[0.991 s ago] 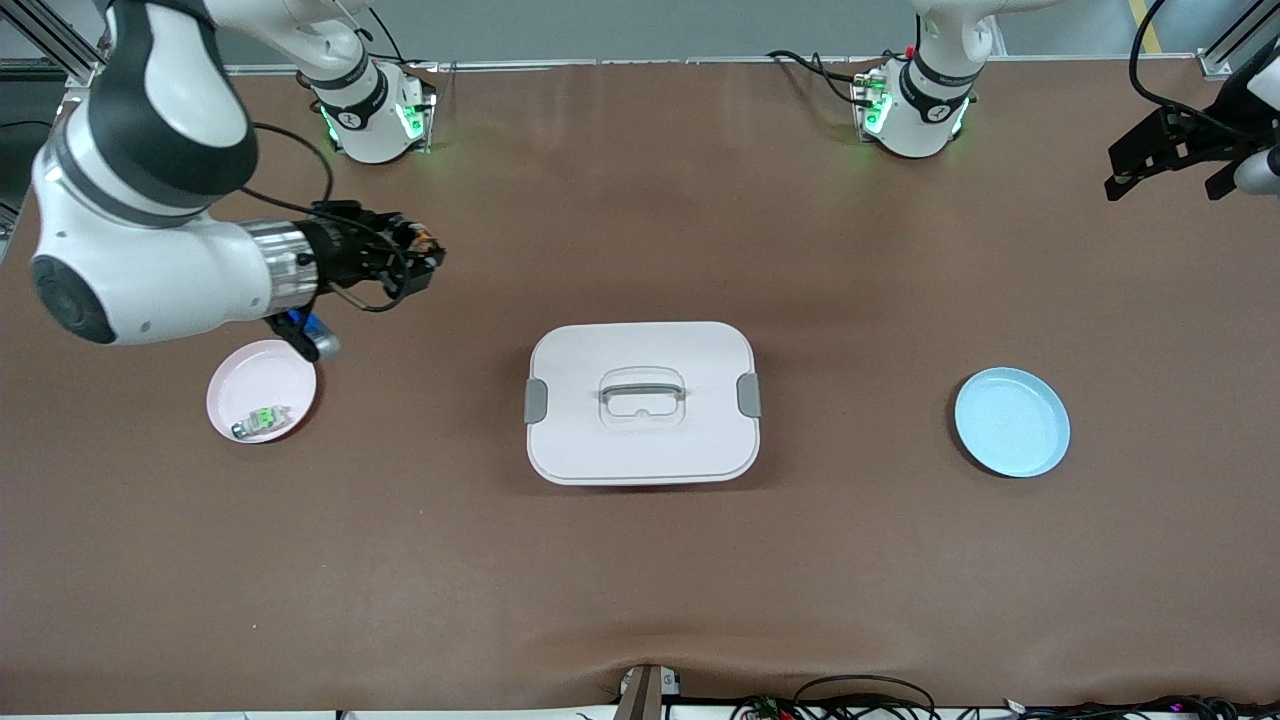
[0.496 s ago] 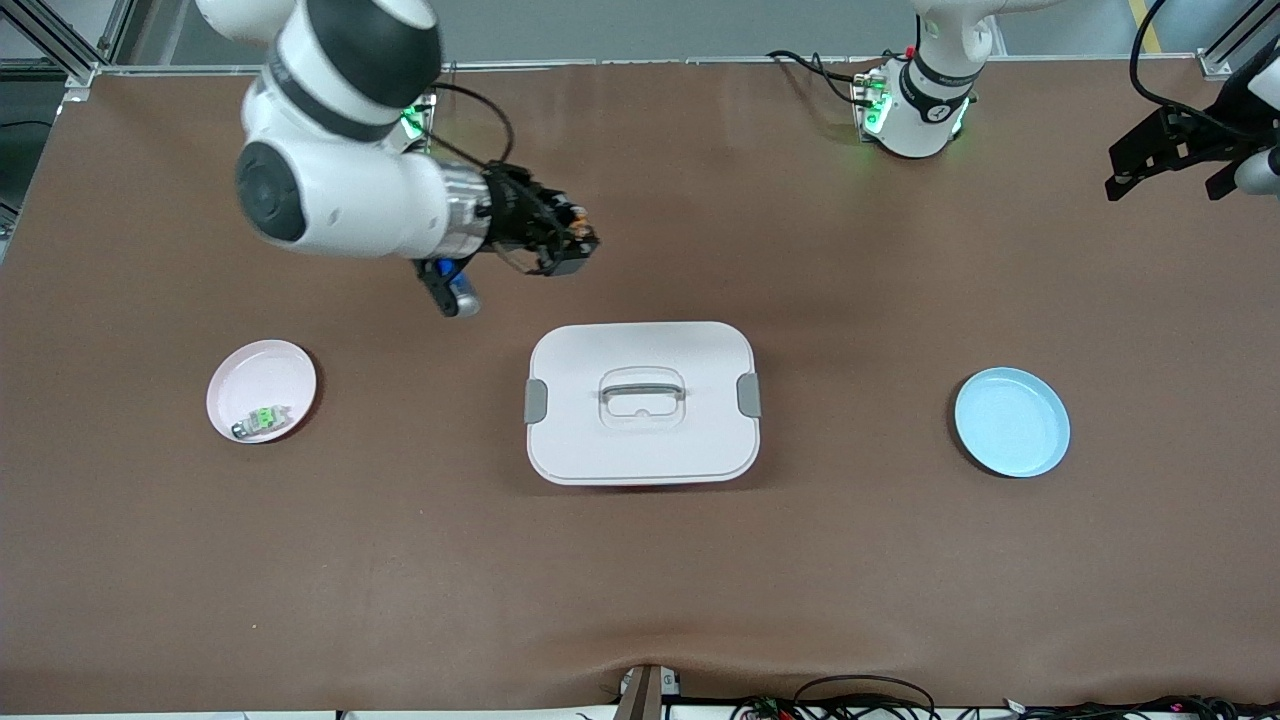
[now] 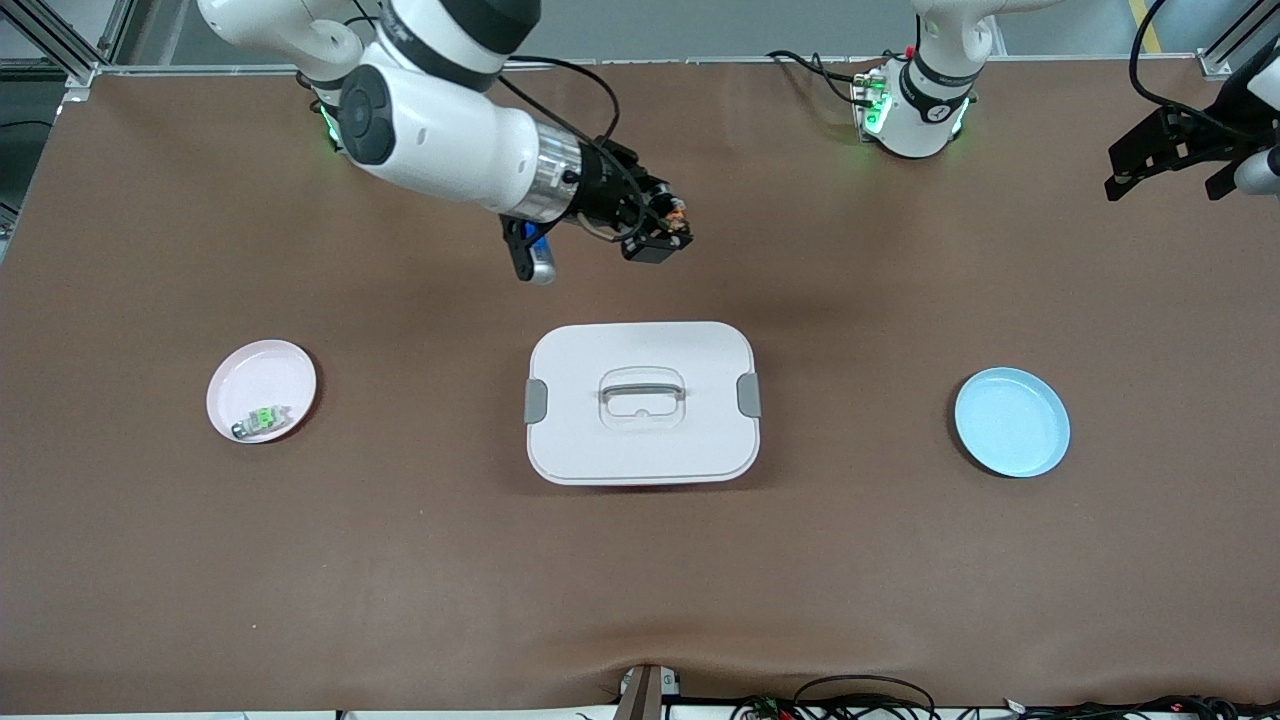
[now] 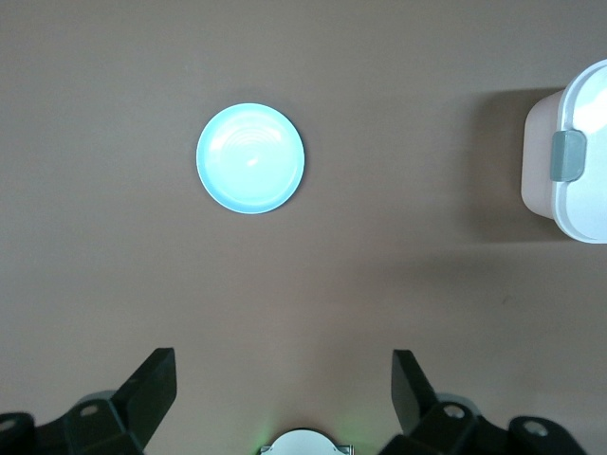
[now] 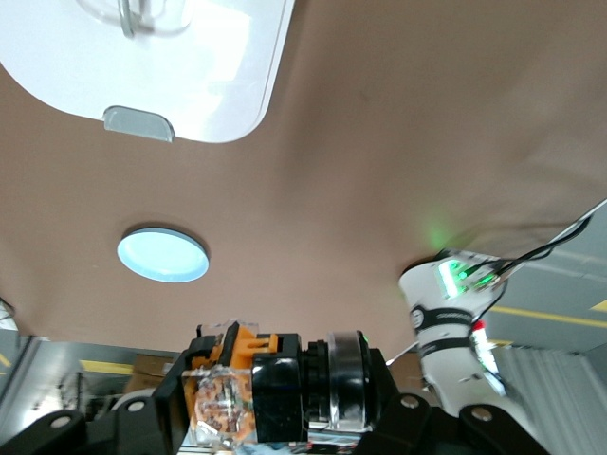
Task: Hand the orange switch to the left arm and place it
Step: 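Carry the orange switch with the right gripper above the white box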
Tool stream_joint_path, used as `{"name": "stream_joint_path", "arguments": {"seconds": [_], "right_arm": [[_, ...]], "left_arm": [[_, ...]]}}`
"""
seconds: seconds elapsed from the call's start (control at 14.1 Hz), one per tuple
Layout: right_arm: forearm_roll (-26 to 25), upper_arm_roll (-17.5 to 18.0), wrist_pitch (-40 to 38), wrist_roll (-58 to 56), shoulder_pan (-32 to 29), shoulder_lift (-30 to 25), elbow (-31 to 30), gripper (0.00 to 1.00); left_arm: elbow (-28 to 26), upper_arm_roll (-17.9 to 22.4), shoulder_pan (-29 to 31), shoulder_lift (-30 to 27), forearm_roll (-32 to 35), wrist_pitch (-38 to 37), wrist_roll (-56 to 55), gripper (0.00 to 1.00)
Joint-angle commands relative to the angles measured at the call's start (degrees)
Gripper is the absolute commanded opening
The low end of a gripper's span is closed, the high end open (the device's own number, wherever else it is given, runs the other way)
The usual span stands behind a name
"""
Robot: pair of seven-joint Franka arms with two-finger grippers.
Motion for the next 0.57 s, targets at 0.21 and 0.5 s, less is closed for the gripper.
{"name": "stream_joint_path", "arguments": {"seconds": [0.21, 0.5], "right_arm": [[1.5, -0.8, 10.5, 8.8, 5.1, 4.2, 3.5, 0.30], [1.5, -0.8, 14.7, 13.2, 7.3, 7.8, 7.7, 0.30]], "left_arm": [[0.9, -0.7, -0.8, 1.6, 0.0, -0.7, 0.6, 1.00], [4.1, -0.9, -0.9, 5.8, -5.0, -0.5, 0.7, 1.00]]}}
